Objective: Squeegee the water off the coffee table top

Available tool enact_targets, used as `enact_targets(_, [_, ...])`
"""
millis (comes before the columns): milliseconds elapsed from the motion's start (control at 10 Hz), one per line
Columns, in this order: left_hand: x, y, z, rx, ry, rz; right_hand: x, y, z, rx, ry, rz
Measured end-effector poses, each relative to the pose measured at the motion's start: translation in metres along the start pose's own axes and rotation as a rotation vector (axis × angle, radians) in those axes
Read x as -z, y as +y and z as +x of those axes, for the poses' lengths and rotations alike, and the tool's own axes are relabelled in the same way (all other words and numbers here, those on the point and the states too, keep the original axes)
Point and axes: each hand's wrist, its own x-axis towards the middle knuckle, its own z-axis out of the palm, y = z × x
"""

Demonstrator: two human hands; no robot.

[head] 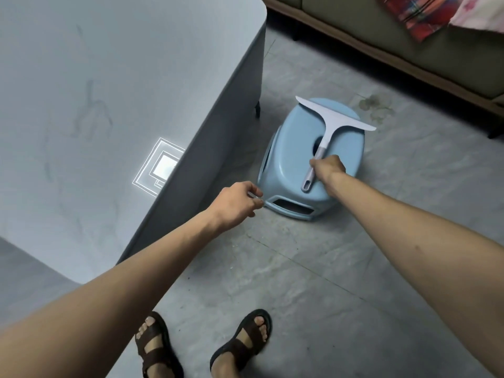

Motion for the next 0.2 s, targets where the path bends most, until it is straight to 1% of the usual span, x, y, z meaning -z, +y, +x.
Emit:
enact_targets(100, [0.020,0.015,-0.020,-0.027,0.026,0.082,0.006,-0.023,-0.042,0.136,-0.148,-0.092])
enact_targets(200, [0.056,0.045,-0.070,-0.038,0.045,0.228,0.032,-0.063,-0.135,0.316,-0.385,-0.271])
